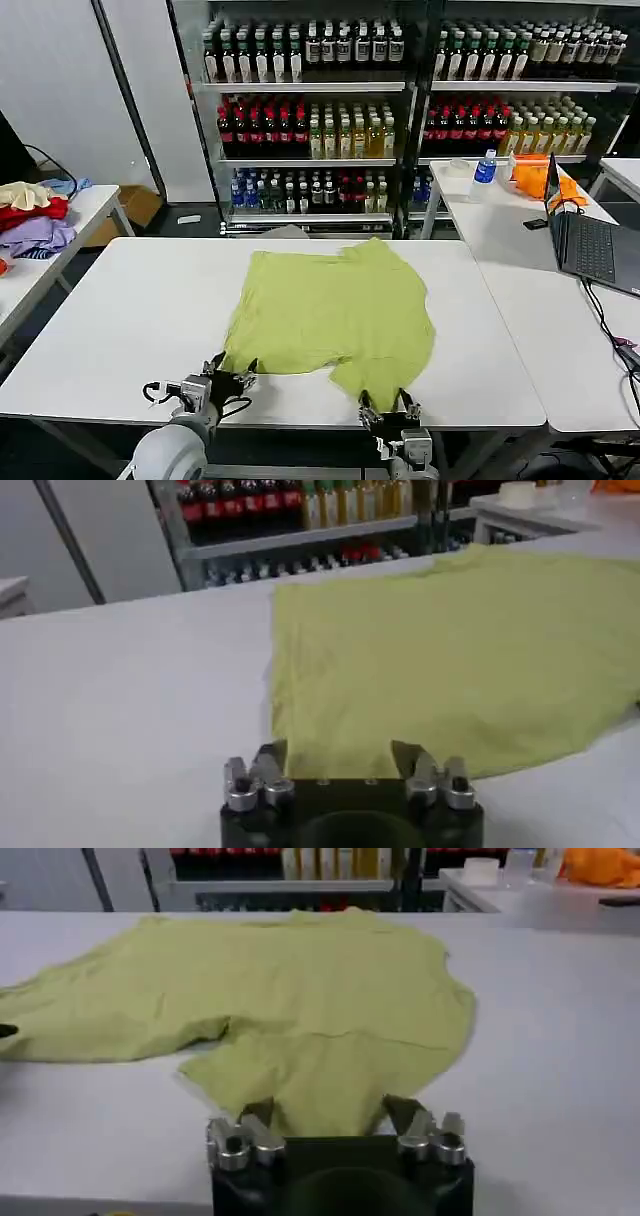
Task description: Fold and organize the clothes.
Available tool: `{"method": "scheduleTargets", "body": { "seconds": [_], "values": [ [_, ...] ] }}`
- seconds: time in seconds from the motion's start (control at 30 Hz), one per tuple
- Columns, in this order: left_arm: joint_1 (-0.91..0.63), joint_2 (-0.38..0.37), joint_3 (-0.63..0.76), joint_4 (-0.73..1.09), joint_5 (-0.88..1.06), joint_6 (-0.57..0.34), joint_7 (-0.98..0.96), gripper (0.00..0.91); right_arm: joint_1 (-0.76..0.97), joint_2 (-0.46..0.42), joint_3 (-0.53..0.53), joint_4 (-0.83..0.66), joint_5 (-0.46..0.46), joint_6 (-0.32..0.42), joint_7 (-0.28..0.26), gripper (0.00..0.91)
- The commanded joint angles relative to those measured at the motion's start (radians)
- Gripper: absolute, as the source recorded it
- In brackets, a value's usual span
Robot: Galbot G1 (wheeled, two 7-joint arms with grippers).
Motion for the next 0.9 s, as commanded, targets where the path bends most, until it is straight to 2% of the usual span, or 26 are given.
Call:
{"method": "scheduleTargets", "body": {
  "seconds": [0.03,0.33,0.6,0.63,0.67,0.7,0.73,0.9],
  "values": [
    [-0.002,0.006,0.000,0.000,-0.026,0.010,-0.006,0.020,-0.025,0.000,-0.010,0.013,0.012,-0.020,0.009,0.000],
    [0.045,0.022,-0.031,-0.057,-0.065,0.007,0.017,0.020,-0.084,-0.006,0.025,0.097,-0.018,-0.001,-0.007,0.000],
    [0.079,0.026,-0.061,-0.062,-0.059,-0.011,0.025,0.020,-0.084,-0.020,0.057,0.089,-0.028,0.008,-0.014,0.000],
    [0.078,0.024,-0.067,-0.064,-0.057,-0.012,0.021,0.081,-0.084,-0.020,0.059,0.088,-0.029,0.005,-0.012,0.000],
    [0.077,0.024,-0.074,-0.067,-0.051,-0.012,0.016,0.312,-0.083,-0.019,0.061,0.085,-0.043,0.000,-0.015,0.030],
    [0.075,0.026,-0.079,-0.069,-0.045,-0.012,0.012,0.907,-0.083,-0.020,0.061,0.084,-0.052,-0.003,-0.020,0.605],
    [0.072,0.028,-0.084,-0.069,-0.037,-0.011,0.007,0.907,-0.084,-0.019,0.061,0.084,-0.061,-0.005,-0.023,0.907],
    [0.080,0.040,-0.094,-0.072,-0.039,0.006,0.000,0.907,-0.100,-0.014,0.061,0.096,-0.077,-0.002,-0.023,0.907]
  ]
}}
